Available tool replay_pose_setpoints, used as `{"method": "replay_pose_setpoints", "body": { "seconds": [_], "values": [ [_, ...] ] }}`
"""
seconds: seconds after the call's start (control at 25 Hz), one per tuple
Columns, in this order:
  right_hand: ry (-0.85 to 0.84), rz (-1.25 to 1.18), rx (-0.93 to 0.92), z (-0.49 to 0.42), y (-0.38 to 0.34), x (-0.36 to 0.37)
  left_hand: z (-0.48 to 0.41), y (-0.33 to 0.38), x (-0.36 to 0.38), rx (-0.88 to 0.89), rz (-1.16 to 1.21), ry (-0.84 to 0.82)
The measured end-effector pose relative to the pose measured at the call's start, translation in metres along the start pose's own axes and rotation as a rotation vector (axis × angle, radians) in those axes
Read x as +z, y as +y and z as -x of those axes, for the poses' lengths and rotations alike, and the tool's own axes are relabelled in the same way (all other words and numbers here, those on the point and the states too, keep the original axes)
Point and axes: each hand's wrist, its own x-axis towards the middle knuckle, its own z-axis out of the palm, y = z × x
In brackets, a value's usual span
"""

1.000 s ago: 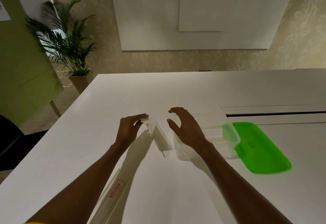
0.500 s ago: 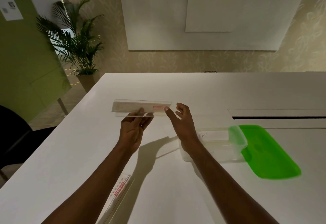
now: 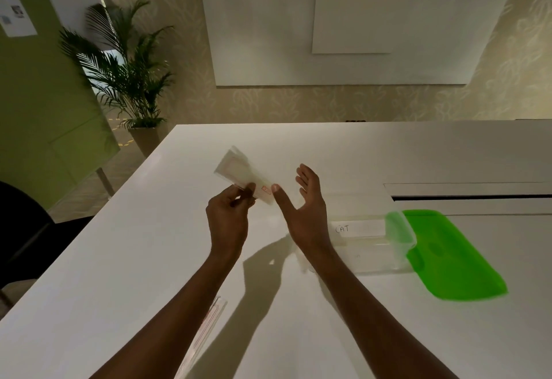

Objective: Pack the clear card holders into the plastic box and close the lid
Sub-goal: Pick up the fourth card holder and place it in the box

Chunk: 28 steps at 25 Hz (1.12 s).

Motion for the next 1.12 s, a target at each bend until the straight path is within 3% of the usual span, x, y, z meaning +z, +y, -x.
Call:
{"method": "replay_pose_setpoints", "body": {
  "seconds": [0.12, 0.2, 0.36, 0.44, 0.52, 0.64, 0.76, 0.88, 1.0, 1.12],
  "values": [
    [-0.035, -0.016, -0.172, 0.009, -0.02, 0.004, 0.008, -0.001, -0.001, 0.371, -0.434, 0.026],
    [0.055, -0.025, -0.205, 0.016, -0.028, 0.009, 0.014, -0.005, -0.001, 0.566, -0.63, 0.005],
    [0.278, -0.082, -0.215, 0.025, -0.03, 0.011, 0.022, -0.007, -0.002, 0.668, -0.774, -0.072],
    [0.305, -0.121, -0.256, 0.023, -0.026, 0.004, 0.022, -0.003, -0.008, 0.58, -0.686, -0.194],
    [0.268, -0.212, -0.25, 0.018, -0.02, -0.009, 0.017, 0.004, -0.018, 0.366, -0.519, -0.309],
    [0.077, -0.476, -0.11, 0.014, -0.006, -0.027, 0.003, 0.014, -0.032, 0.022, -0.393, -0.443],
    [-0.039, -0.677, -0.036, 0.02, 0.001, -0.035, -0.01, 0.017, -0.04, -0.244, -0.215, -0.739],
    [-0.062, -0.751, -0.01, 0.023, 0.004, -0.041, -0.015, 0.013, -0.046, -0.324, -0.074, -1.036],
    [-0.113, -0.657, 0.017, 0.02, 0.001, -0.055, -0.017, 0.012, -0.047, -0.28, -0.074, -1.049],
    [-0.095, -0.353, -0.046, 0.007, -0.006, -0.078, -0.016, 0.022, -0.043, -0.2, -0.187, -0.992]
  ]
}}
